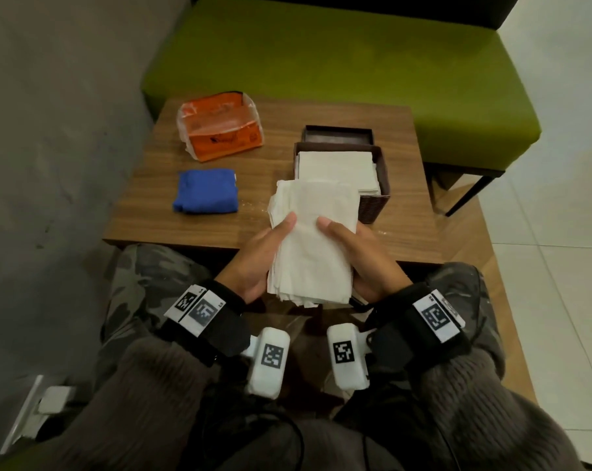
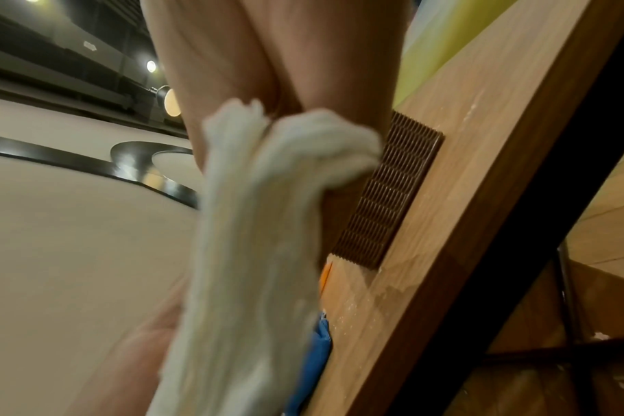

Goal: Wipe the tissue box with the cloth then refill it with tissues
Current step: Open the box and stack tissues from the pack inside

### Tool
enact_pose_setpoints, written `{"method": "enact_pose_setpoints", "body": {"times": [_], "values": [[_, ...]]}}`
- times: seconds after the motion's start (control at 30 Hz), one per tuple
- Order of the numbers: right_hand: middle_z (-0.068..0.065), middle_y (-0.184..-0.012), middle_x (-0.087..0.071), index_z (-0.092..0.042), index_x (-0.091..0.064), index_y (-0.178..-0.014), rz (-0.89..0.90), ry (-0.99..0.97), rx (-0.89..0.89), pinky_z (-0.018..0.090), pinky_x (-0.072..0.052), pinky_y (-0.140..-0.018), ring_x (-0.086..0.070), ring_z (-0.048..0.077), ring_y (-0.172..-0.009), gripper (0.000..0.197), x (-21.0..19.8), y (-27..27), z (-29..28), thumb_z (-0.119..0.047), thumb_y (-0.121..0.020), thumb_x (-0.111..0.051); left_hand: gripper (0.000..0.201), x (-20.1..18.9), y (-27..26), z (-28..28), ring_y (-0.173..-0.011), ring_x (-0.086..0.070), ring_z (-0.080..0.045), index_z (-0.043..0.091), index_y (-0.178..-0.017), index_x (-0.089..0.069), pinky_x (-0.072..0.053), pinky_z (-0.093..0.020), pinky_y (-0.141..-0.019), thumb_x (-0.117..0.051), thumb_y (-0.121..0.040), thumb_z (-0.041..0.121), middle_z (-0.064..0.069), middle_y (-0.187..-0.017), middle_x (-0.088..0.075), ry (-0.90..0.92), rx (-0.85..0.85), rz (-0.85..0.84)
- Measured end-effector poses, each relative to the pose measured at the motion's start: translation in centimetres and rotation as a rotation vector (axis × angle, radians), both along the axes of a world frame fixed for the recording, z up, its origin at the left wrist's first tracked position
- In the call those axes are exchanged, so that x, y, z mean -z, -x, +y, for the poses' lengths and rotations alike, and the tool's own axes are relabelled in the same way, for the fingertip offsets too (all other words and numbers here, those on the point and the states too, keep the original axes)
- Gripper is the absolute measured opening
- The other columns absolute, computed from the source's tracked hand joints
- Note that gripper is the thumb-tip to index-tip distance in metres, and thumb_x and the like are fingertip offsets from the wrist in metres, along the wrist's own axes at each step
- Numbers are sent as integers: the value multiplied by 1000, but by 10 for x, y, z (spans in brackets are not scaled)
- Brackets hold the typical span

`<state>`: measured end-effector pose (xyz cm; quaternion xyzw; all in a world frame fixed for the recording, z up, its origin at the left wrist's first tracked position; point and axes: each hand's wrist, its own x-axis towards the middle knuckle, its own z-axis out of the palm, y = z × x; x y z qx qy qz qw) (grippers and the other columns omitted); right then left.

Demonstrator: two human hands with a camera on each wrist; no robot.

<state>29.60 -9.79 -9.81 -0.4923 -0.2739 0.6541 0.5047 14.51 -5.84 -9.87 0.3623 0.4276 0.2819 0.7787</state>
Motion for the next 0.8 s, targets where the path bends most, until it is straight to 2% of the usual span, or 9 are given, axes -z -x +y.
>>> {"method": "enact_pose_setpoints", "body": {"times": [0.1,0.23,0.37,0.43,0.53,0.6,0.67,0.73,0.8], "values": [[12,-132,-61,-11,-46,-138,90,-7,-37,47,-48,-100,-60,28,-120,44,2,-5,-7,-24,-96,-54,42,3,2,-2,-111,-63,-23,19,-128,-53,-49,-43,-95,-42,-95,42,-6,-122,-65,36,-42,-55],[11,-132,-61,-13,-45,-140,172,10,-11,44,-49,-100,-59,26,-121,58,-1,-6,-12,-42,-90,-53,50,-1,6,-3,-114,-61,-23,21,-128,-52,-46,-46,-98,-51,-85,45,-4,-123,-65,22,-77,-130],[19,-136,-56,-14,-46,-140,191,7,-47,56,-39,-107,-54,35,-125,68,-7,8,-9,-50,-85,-60,40,-5,-11,-17,-106,-65,-22,20,-120,-57,-54,-37,-88,-60,-81,31,-6,-114,-69,-82,-23,-103],[19,-136,-56,-15,-45,-141,174,-15,-42,57,-39,-107,-54,36,-125,68,-7,10,-10,-52,-85,-59,39,-7,-11,-19,-104,-66,-22,20,-120,-57,-55,-36,-86,-61,-82,27,-7,-113,-69,-114,-24,-106],[18,-137,-55,-14,-44,-142,205,-38,-37,57,-40,-106,-54,36,-125,65,-4,9,-13,-49,-88,-55,48,-5,-7,-17,-106,-65,-23,15,-125,-54,-54,-39,-88,-65,-80,23,-9,-116,-68,-139,-1,-80],[17,-132,-59,-14,-48,-139,168,-24,0,56,-42,-104,-58,34,-121,65,-2,12,-15,-49,-85,-60,53,-3,-9,-19,-105,-66,-24,12,-125,-54,-54,-39,-88,-70,-75,18,-10,-114,-68,-166,26,-19],[15,-128,-63,-15,-51,-136,122,-23,21,53,-47,-100,-61,32,-117,61,-3,10,-16,-47,-85,-62,50,-3,-9,-17,-102,-66,-22,12,-122,-55,-56,-36,-85,-72,-75,11,-9,-112,-69,-204,91,52],[7,-120,-68,-15,-56,-131,-31,-38,39,41,-56,-90,-65,25,-111,50,-10,-3,-17,-42,-88,-60,42,-9,-2,-9,-98,-67,-17,16,-116,-57,-56,-28,-79,-72,-77,10,-4,-108,-69,-262,208,159],[-1,-109,-71,-17,-60,-123,-250,-55,28,30,-58,-80,-68,18,-104,47,-18,-20,-16,-37,-81,-67,38,-15,7,-1,-90,-67,-6,23,-109,-58,-54,-19,-72,-74,-76,13,3,-101,-70,-335,346,283]]}}
